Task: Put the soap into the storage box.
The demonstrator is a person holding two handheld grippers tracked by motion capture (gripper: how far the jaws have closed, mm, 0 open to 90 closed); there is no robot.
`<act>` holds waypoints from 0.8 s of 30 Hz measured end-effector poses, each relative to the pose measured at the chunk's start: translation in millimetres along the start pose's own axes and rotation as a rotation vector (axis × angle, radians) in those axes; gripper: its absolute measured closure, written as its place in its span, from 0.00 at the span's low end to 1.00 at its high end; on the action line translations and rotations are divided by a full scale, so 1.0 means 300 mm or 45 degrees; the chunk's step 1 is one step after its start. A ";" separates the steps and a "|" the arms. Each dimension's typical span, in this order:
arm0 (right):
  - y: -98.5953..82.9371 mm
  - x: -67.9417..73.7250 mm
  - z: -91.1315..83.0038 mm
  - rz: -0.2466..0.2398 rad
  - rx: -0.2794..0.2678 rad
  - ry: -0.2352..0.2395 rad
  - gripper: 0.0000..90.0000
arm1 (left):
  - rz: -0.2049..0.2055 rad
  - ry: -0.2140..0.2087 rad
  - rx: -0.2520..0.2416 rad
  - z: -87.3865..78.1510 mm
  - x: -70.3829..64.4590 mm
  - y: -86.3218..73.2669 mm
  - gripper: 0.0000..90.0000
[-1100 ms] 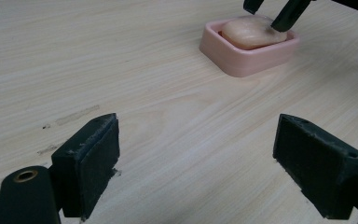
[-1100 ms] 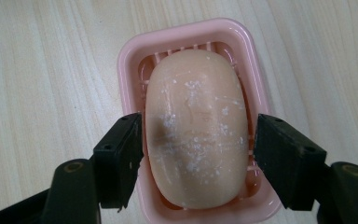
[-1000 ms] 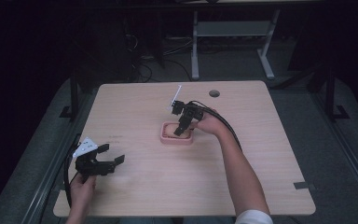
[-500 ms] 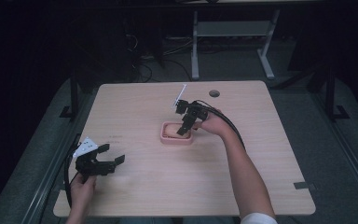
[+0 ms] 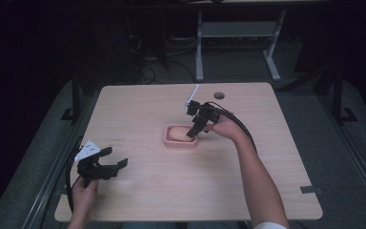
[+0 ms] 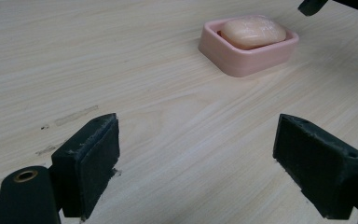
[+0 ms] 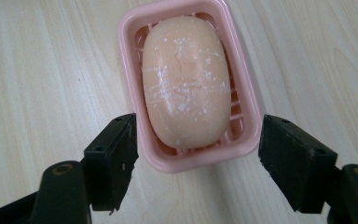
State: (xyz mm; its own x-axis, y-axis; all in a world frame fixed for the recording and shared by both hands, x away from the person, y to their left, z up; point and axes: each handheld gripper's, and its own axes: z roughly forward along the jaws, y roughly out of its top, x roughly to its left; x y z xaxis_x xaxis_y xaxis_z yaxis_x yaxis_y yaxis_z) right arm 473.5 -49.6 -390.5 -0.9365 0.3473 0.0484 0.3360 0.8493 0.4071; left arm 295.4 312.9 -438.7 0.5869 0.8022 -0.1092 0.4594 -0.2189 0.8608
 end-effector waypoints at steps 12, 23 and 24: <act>-0.051 0.005 -0.021 0.019 -0.008 -0.011 0.30 | -0.006 -0.001 -0.002 0.001 -0.001 -0.001 0.16; -0.100 0.016 -0.039 0.040 0.007 -0.014 0.30 | -0.002 -0.003 0.006 0.001 -0.002 0.000 0.16; -0.105 0.018 -0.042 0.037 -0.003 -0.015 0.30 | -0.001 -0.002 0.007 0.001 -0.002 0.000 0.16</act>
State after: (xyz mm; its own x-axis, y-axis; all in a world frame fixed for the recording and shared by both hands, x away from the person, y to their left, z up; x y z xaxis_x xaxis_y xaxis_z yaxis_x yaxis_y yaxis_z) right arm 456.6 -79.5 -391.5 -0.9251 0.3764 0.0498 0.3629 0.8378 0.4080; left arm 295.1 312.2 -438.7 0.5878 0.8014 -0.1108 0.4637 -0.2215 0.8579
